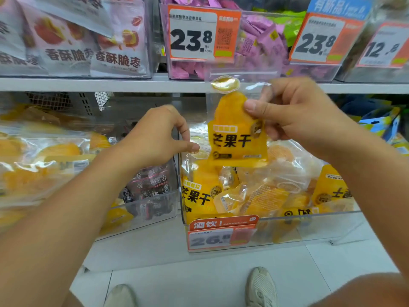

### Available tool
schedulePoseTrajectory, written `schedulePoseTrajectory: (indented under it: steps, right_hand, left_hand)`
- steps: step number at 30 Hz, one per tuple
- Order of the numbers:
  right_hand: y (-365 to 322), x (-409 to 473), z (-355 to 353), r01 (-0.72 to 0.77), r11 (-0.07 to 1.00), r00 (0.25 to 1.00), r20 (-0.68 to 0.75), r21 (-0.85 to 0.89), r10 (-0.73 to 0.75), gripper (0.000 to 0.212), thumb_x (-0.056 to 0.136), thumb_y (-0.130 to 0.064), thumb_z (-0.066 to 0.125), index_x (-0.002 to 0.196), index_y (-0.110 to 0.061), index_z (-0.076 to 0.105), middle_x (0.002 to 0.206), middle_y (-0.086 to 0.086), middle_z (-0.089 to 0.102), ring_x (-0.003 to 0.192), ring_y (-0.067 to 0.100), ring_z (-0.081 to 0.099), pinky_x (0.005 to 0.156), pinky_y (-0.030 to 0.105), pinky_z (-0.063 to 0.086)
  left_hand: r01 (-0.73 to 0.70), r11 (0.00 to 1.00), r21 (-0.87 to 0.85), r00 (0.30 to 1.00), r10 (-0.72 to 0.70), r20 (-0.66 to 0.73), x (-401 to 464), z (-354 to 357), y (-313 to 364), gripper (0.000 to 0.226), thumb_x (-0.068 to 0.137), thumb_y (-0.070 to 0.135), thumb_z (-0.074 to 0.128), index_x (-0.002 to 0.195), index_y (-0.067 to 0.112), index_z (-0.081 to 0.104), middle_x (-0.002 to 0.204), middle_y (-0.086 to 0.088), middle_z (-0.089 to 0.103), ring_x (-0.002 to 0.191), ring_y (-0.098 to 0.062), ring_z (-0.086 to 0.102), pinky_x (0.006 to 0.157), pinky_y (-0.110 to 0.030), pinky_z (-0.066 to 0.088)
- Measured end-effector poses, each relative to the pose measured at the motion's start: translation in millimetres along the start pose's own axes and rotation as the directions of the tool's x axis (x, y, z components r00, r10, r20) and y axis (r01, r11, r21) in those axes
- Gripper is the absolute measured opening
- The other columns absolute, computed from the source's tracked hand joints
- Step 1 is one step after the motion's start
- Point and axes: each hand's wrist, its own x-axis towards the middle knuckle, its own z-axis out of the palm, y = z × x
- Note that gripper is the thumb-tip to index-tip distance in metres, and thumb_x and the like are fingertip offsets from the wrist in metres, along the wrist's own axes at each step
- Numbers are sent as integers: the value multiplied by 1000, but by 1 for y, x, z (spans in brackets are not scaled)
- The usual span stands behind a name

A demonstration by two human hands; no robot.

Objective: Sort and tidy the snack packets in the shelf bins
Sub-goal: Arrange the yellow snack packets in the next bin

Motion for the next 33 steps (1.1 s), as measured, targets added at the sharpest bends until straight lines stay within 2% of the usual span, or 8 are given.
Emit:
schedulePoseTrajectory:
  steps: [3, 9, 12, 16, 22, 25, 29, 33]
  right_hand:
    - [5, -4, 10, -203, 977, 956, 229, 62, 184, 21, 82, -21, 72, 79, -4, 60, 61, 11, 66, 57, 21, 70, 44, 24, 51]
    - [11, -10, 48, -368, 920, 808, 442, -135, 388, 20, 93, -9, 67, 76, 0, 64, 78, 24, 73, 79, 26, 76, 65, 25, 62]
    - [10, -10, 51, -338, 900, 792, 434, -276, 430, 24, 95, -19, 66, 83, 2, 72, 84, 18, 75, 82, 25, 76, 73, 32, 63]
    - [4, -9, 41, -179, 835, 779, 444, -520, 443, 28, 93, -36, 68, 80, -13, 79, 80, 4, 76, 82, 24, 73, 85, 46, 58]
    - [4, -8, 44, -151, 748, 848, 304, -646, 434, 46, 92, -37, 69, 55, -10, 62, 49, -2, 55, 51, 15, 52, 56, 28, 42]
    - [3, -8, 41, -180, 735, 860, 258, -653, 440, 43, 91, -37, 70, 63, -4, 70, 59, 6, 67, 57, 19, 59, 62, 32, 49]
    - [5, -9, 43, -203, 721, 869, 218, -663, 445, 40, 90, -41, 71, 71, -6, 76, 65, 8, 71, 65, 24, 66, 68, 36, 54]
    - [-8, -16, 41, -76, 594, 974, 68, -801, 216, 42, 83, -59, 70, 70, -18, 73, 69, 1, 66, 71, 21, 62, 65, 34, 50]
  left_hand:
    - [-52, 993, -102, 996, 58, 62, -1, 4, -1, 20, 76, 29, 85, 76, 28, 65, 74, 7, 64, 67, -10, 58, 67, -29, 47]
    - [-112, 993, 29, 991, 110, 75, 5, 7, -7, 23, 78, 25, 85, 97, 26, 73, 92, 4, 56, 79, -16, 56, 73, -31, 47]
    - [-70, 996, -52, 997, 70, 10, 4, 4, -5, 17, 76, 30, 85, 72, 22, 71, 65, 19, 59, 58, -3, 51, 57, -11, 37]
    - [-49, 995, -93, 998, 45, -40, 1, 5, 2, 24, 82, 27, 82, 66, 21, 64, 54, 13, 57, 52, -1, 48, 53, -13, 36]
    - [-19, 965, -262, 975, -40, -219, -16, 8, 6, 23, 92, 24, 71, 74, 18, 58, 63, -1, 64, 49, -1, 49, 51, -12, 39]
    - [62, 922, -383, 986, -115, -118, -24, 5, 9, 27, 93, 42, 64, 81, 19, 58, 59, 3, 61, 54, -11, 57, 58, -28, 46]
    - [41, 989, -145, 996, -28, 86, -32, 9, 14, 72, 55, 66, 82, 117, 41, 56, 73, 10, 59, 61, -3, 49, 61, -26, 39]
    - [-14, 982, -187, 997, 29, 77, -28, 12, 17, 36, 66, 39, 90, 94, 33, 68, 74, 8, 66, 69, -5, 61, 63, -26, 47]
